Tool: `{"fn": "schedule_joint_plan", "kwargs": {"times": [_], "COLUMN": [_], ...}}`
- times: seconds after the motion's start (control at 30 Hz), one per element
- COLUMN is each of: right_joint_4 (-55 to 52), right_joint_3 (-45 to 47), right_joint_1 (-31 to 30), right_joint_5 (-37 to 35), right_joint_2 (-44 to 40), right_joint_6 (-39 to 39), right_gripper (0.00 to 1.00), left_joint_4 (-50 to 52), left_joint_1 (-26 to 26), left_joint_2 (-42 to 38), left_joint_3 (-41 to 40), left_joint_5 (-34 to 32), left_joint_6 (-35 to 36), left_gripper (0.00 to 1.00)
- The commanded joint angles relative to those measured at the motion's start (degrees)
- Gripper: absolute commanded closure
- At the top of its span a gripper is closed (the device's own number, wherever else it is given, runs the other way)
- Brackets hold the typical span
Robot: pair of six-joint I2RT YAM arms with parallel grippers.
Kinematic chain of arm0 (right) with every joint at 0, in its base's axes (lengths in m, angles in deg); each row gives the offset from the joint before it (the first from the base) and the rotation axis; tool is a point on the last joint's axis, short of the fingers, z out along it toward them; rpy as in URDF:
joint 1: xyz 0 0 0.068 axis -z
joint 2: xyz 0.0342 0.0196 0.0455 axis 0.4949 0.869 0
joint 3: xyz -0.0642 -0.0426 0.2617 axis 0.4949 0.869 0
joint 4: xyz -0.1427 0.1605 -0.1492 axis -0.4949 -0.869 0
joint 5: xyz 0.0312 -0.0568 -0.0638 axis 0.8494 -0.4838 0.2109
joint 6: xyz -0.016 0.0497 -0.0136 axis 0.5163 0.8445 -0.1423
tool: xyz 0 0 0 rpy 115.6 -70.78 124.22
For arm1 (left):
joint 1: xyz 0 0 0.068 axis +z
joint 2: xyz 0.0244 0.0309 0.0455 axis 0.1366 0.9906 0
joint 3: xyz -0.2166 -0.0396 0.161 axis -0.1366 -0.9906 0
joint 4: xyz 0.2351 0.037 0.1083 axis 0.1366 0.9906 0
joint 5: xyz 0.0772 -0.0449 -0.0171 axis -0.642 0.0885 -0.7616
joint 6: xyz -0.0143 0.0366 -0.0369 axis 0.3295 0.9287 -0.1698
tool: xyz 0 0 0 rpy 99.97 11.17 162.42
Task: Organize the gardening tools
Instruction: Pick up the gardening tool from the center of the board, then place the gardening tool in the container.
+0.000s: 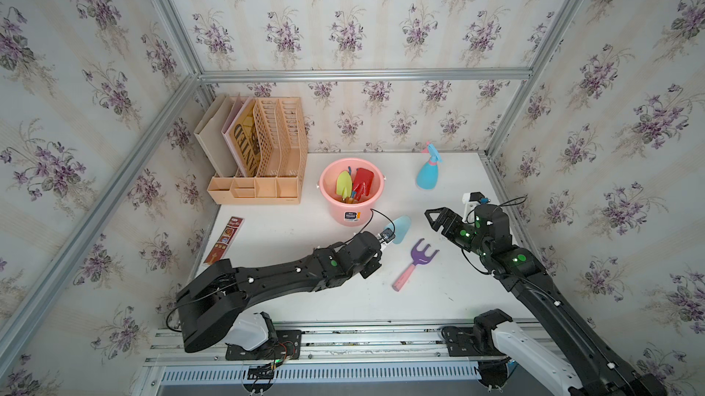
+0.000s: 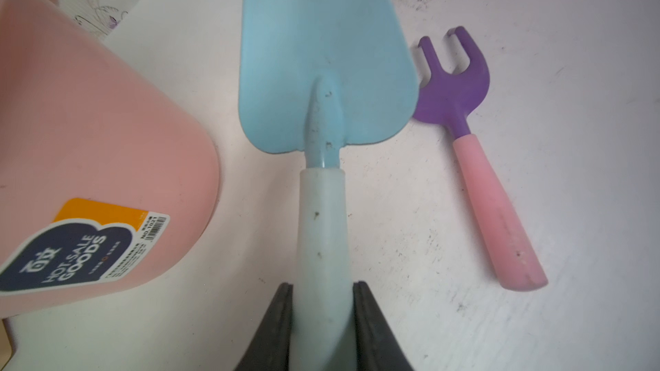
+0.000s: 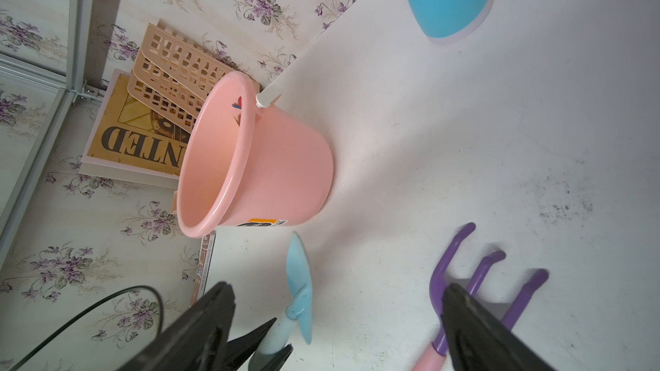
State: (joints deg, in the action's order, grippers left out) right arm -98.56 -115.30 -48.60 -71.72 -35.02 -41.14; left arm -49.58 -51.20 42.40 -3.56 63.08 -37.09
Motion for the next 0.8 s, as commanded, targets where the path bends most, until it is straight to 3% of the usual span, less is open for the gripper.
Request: {"fn": "schedule_joint_plan", "kwargs": {"times": [0.0,0.17,0.33,0.5,0.77], "right_joint_4": [2.11,2.57,3.97,4.74,4.12], "right_joint_3": [0.22,0.56,1.41,1.77,2.33], "right_joint_1": [0.21,0.39,0.41,0.39,0.48], "right_joint_5": [0.63,1.02,1.94,2.42,2.3], "right_joint_2": [0.05,0.21,0.69,0.99,0.21], "right_joint_6": [0.2,0.36,0.97,1.3,1.37], "right_gripper": [0.07,0.06,0.06,0.06,0.06], "left_joint_4": [-5.55,-8.55,-10.83,-17.82,-27.56], "left_joint_1": [-0.21,-0.26,1.78,7.44,18.72], "left_joint_2": [-4.73,-11.82,-11.91,-8.88,-2.76], "left_joint_3": [-1.58,-2.43,1.34,3.72,5.84], "left_joint_5": [-4.01,-8.6,-12.79,-11.85,-2.79], "left_joint_6": [1.77,4.7,7.8,8.68,0.9], "left_gripper": [1.0,1.0,1.0,1.0,1.0]}}
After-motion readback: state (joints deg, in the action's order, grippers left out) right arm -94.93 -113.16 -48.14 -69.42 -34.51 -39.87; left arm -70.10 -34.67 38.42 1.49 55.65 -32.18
